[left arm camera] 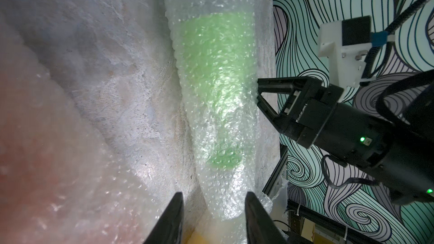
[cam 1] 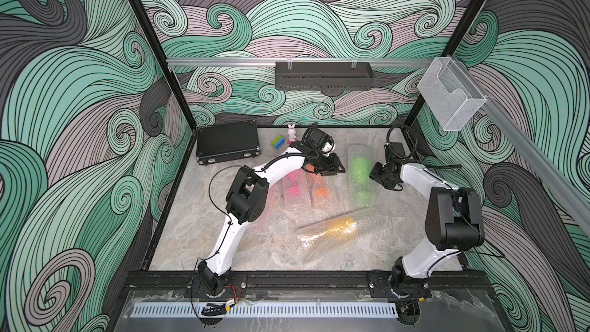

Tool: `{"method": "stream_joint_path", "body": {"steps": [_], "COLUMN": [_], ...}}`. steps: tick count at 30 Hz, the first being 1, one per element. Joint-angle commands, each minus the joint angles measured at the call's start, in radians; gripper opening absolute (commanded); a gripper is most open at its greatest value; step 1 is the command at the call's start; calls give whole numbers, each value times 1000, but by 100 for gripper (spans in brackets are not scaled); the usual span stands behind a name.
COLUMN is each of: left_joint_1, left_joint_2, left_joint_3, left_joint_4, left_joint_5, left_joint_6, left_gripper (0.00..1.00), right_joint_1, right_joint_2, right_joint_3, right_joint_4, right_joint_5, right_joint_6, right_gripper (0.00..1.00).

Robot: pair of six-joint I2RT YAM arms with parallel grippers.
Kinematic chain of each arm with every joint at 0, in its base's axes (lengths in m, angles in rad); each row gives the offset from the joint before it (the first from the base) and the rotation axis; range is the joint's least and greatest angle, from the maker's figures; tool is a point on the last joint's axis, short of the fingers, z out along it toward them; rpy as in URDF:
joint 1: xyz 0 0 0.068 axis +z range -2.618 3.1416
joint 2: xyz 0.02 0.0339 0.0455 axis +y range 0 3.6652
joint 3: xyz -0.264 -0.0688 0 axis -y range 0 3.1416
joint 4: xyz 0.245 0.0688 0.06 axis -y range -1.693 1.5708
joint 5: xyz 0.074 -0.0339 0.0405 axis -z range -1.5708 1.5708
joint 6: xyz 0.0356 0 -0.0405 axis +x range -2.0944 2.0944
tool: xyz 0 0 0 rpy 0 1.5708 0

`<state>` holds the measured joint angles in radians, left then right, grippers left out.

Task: Unpack wine glasses from bubble wrap
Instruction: Unwrap the bubble wrap at the center of the board.

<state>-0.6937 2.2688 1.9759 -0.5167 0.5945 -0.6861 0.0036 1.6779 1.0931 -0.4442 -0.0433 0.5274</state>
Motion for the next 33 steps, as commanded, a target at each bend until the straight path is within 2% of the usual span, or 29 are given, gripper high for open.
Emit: {"method": "stream_joint_path", "body": {"steps": [1, 5, 9, 16, 21, 27, 33], "left_joint_1": [13, 20, 22, 25, 25, 19, 13], "left_joint_2": [-33, -39, -42, -47, -42, -15, 26], "left_joint_3": [17, 15, 12, 6, -16, 5, 69], "left_joint_4": [-2, -6, -25, -44, -46, -66, -159], "left_joint_5": [18, 19, 10, -10, -8, -12, -70], "left_joint_6": [0, 5, 13, 23, 27, 21, 69], "left_gripper": [42, 44, 50, 55, 57, 58, 56], "right_joint_1": [32, 66, 88, 95, 94, 87, 82], "right_joint_2": [-37, -29, -18, -9, -6, -20, -41], "right_joint_3": [38, 54, 62, 43, 37, 45, 83], "right_joint_4": [-15, -6, 16, 145, 225, 210, 47], "right_joint_5": [-38, -82, -147, -375, -487, -487, -384], "right_joint_6": [-5, 9, 36, 129, 203, 191, 47], "right_gripper": [47, 47, 48, 48, 48, 48, 48]}}
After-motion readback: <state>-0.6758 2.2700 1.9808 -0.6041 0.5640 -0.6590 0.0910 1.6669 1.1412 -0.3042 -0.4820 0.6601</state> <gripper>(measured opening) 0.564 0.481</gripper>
